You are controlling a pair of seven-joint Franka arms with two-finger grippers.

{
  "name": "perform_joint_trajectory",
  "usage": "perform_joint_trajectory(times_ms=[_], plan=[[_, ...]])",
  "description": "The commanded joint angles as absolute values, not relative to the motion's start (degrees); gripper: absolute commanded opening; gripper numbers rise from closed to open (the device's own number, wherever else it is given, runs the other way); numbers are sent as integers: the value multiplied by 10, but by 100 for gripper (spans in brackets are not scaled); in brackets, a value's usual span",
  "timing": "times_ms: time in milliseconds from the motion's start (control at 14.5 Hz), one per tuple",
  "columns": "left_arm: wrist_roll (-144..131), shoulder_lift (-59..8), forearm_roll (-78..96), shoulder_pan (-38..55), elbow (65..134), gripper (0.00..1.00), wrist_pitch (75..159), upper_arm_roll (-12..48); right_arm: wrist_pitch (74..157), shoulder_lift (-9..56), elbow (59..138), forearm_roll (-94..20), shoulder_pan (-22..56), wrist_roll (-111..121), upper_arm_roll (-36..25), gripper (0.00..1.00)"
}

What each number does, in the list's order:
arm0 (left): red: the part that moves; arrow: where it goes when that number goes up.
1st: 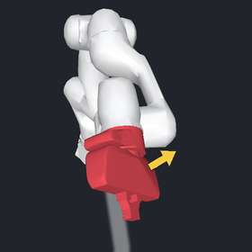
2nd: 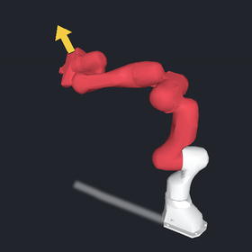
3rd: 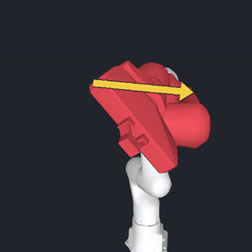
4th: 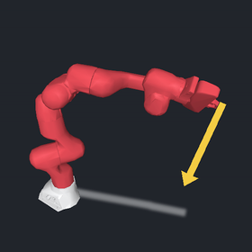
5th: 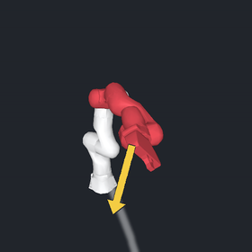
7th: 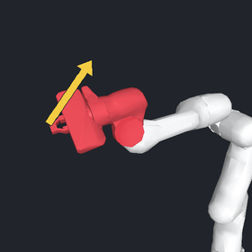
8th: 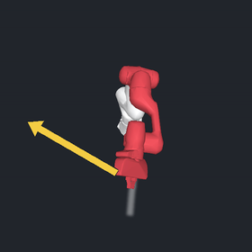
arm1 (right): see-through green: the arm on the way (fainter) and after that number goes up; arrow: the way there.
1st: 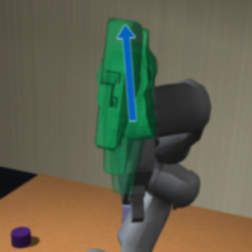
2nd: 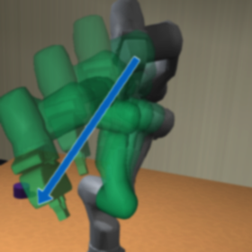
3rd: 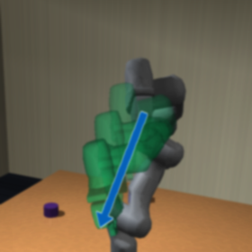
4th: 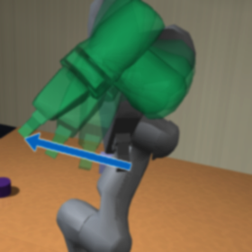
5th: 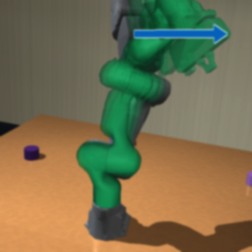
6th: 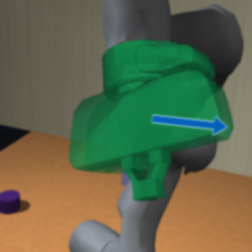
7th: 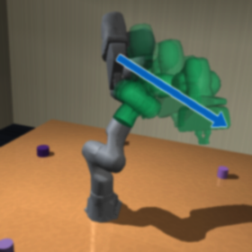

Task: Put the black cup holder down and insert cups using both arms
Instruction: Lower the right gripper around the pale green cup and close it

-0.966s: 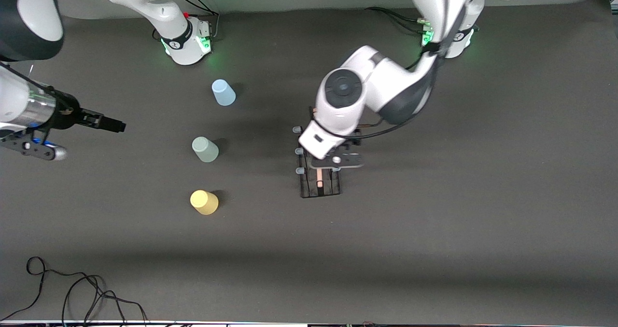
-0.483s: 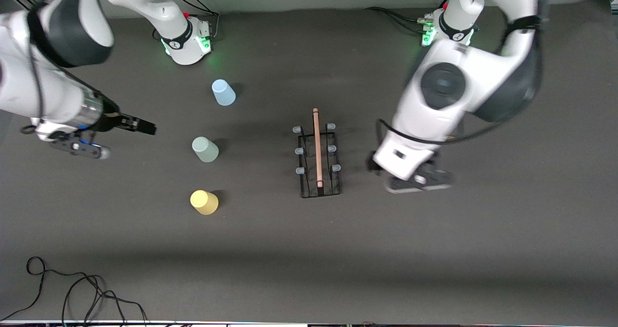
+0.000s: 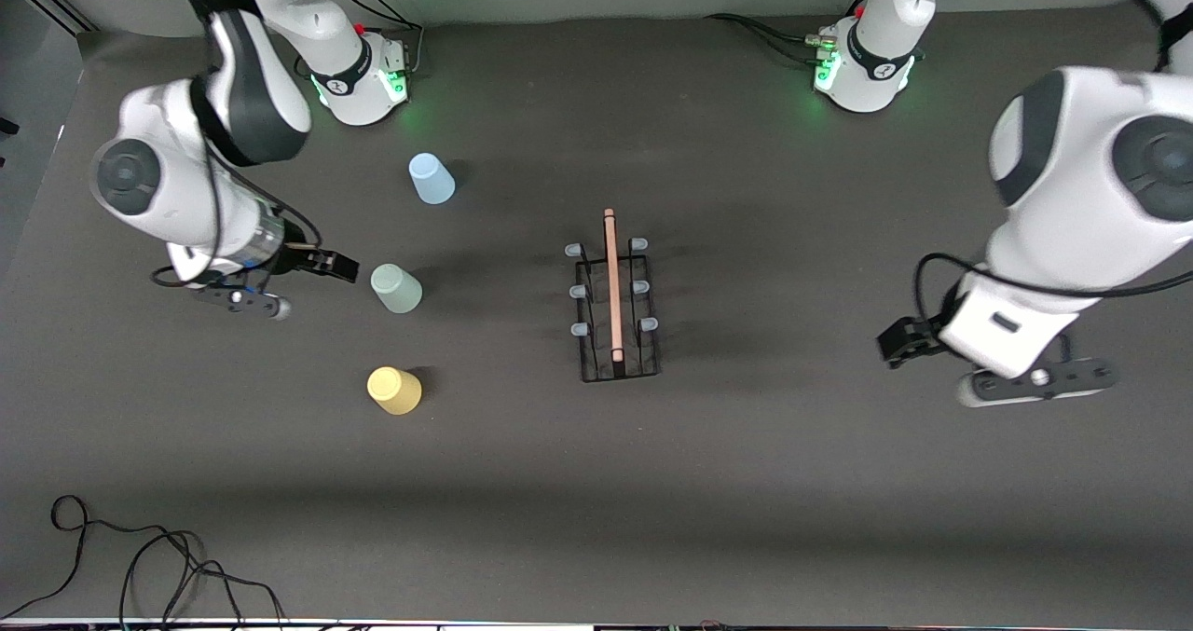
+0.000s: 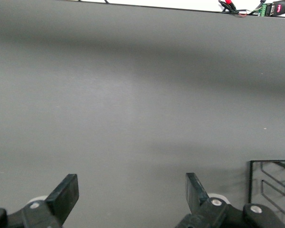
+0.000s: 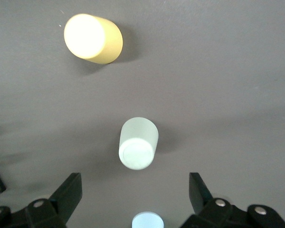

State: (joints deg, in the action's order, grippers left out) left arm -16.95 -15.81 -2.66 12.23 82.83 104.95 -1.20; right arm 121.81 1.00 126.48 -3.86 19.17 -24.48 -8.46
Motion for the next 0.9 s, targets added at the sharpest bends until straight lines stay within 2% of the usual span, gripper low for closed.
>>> perform_joint_trajectory(times_ms=[0,207,414,690,828], plan=[[-107,-80,-35,74,909,100,1044,-4,1308,3,1331,-31,223,-284,-88,100],[-102,-40,-34,49,924,100,1012,2,1380,47,1353,-31,230,-289,-87,100],[-88,-31,-34,2,911,100,961,53,1449,83,1379,-31,232,-289,-87,100],[-86,-31,-34,19,911,100,957,34,1513,128,1397,-31,233,-289,-87,100],[-72,-28,-27,21,910,100,951,26,1513,133,1398,-31,244,-289,-87,100]])
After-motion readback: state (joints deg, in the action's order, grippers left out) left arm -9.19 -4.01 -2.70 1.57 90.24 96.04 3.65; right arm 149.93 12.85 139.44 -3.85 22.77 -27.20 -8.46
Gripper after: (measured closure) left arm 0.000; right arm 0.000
